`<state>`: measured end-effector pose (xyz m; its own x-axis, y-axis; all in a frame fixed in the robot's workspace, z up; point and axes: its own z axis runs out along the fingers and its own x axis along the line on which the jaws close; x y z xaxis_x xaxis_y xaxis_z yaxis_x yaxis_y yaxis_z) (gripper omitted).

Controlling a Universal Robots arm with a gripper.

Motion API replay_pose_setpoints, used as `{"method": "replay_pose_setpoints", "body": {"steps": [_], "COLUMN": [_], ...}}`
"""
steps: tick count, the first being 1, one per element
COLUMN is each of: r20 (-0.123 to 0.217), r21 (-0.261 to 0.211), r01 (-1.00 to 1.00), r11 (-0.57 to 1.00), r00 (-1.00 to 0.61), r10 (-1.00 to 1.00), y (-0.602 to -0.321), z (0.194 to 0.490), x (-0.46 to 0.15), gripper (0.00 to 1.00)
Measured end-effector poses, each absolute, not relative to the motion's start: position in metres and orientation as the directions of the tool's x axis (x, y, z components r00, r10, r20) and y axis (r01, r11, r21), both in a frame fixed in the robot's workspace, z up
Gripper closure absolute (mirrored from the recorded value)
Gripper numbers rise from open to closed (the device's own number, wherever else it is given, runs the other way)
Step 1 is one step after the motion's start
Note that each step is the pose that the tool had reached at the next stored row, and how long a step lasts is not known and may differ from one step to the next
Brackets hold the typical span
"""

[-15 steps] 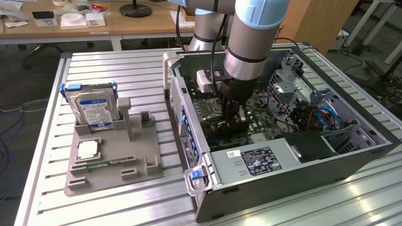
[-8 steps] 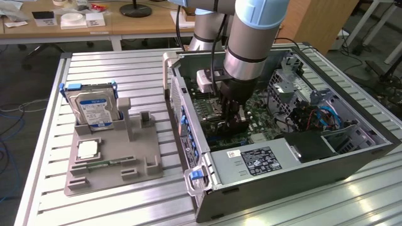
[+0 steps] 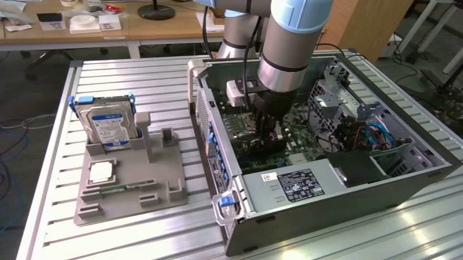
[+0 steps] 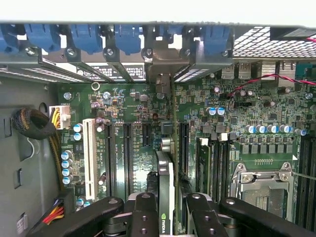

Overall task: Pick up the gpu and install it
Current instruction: 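Insert the gpu into the slot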

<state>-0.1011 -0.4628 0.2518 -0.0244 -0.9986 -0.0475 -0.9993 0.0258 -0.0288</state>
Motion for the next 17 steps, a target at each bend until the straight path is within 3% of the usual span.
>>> {"method": "replay_pose_setpoints", "body": {"steps": [17], "r20": [-0.047], "r21": [-0.029], "r01": [-0.999], "r11": [0.026], "r00": [-0.024], "r10": [-0.999], "y": [-0.4628], "z": [0.2489], "x": [-0.1027], "gripper": [0.73]}}
